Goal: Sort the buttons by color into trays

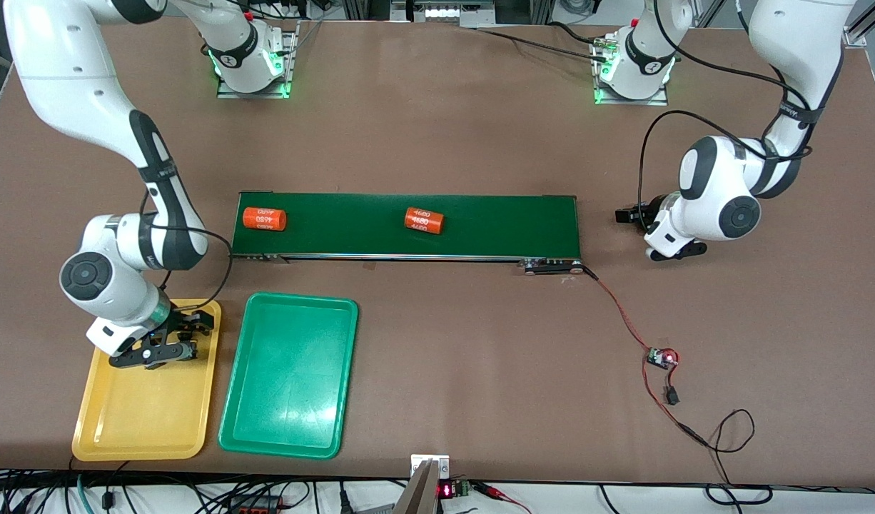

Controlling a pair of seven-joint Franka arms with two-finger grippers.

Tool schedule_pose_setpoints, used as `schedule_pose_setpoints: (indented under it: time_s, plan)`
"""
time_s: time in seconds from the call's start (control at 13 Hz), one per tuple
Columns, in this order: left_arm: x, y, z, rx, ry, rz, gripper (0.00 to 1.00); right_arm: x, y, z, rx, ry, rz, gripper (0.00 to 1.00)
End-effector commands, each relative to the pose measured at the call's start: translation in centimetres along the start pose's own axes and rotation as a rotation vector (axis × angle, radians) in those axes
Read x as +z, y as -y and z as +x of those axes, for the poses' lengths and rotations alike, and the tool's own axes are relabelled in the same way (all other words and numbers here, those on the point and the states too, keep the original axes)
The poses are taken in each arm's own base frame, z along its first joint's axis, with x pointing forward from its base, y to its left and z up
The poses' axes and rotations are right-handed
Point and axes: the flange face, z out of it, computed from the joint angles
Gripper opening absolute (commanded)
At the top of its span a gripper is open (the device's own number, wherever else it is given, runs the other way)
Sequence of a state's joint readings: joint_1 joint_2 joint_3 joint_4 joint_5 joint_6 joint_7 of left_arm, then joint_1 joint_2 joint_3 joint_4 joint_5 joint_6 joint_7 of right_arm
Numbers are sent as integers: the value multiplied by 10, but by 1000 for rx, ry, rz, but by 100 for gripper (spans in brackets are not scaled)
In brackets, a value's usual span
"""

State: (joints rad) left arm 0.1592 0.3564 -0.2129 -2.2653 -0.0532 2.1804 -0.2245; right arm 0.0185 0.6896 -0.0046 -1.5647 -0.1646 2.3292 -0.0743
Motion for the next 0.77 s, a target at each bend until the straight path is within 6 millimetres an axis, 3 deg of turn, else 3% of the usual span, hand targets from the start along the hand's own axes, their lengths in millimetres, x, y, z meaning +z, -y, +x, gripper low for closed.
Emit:
schedule_pose_setpoints:
  time_s: [0.0, 0.15, 0.39, 0.54, 0.69]
  plan:
    - [4, 8, 5, -11, -38, 5, 100, -47, -2, -9, 18, 54, 11, 100]
    - [10, 17, 9, -16, -31, 11, 98, -78, 6, -16, 15, 96, 16, 100]
    - [19, 18, 11, -27, -20, 10, 43, -125, 26, -31, 3, 135, 33, 100]
    - [13, 17, 11, -34, -27, 8, 22, -155, 45, -43, 54, 143, 56, 100]
    - [-1, 17, 11, -61, -49, 7, 15, -192, 67, -53, 82, 149, 58, 100]
